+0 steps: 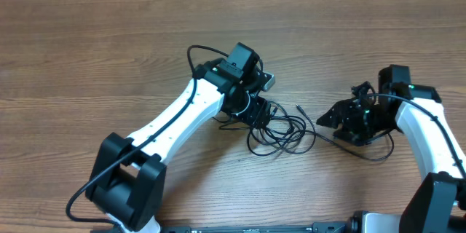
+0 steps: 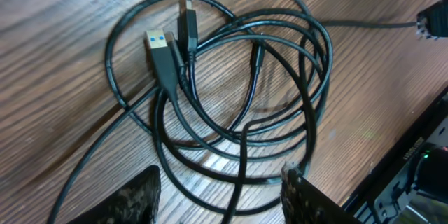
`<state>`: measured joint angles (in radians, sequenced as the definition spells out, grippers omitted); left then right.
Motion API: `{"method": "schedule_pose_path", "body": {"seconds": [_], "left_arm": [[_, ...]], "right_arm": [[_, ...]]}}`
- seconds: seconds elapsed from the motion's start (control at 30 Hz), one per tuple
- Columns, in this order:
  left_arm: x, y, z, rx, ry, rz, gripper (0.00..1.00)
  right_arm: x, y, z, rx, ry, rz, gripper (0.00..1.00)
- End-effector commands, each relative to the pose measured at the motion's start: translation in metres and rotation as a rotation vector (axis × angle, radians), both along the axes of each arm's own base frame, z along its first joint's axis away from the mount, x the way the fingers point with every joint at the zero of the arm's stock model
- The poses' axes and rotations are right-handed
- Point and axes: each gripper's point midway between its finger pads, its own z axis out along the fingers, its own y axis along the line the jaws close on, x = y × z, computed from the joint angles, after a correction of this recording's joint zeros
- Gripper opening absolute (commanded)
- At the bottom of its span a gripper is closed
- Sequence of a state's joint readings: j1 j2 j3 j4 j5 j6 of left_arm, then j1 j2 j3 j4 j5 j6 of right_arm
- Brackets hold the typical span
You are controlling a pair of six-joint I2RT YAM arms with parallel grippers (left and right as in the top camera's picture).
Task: Untangle cables
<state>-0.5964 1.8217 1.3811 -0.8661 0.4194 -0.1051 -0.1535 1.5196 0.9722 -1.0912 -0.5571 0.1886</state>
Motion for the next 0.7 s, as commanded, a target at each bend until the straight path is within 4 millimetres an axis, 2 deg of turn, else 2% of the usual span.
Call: {"method": "schedule_pose_path", "body": {"seconds": [0.0,0.17,0.37,0.53,0.67], "left_arm": [[-0.009,-0.013,-0.011,-0.016,0.054,-0.020,0.55],[-0.016,-0.020,-0.021,-0.007,0.078,-0.044,0.54],[-0.021,-0.025,-0.023,-0.004,0.080,-0.063,0.54],[-0.023,-0.025,-0.024,0.001,0.087,-0.064,0.53],[-0.023,-0.023,-0.025,0.010,0.089,-0.062,0.52]], "right_arm": [[-0.003,0.009,-0.008,0.026,0.036,-0.055,0.55],[-0.005,0.019,-0.023,0.029,0.046,-0.074,0.52],[-0.003,0.034,-0.035,0.031,0.026,-0.072,0.51],[-0.002,0.049,-0.046,0.041,0.018,-0.097,0.44],[-0.005,0.052,-0.056,0.029,0.039,-0.137,0.38]]}}
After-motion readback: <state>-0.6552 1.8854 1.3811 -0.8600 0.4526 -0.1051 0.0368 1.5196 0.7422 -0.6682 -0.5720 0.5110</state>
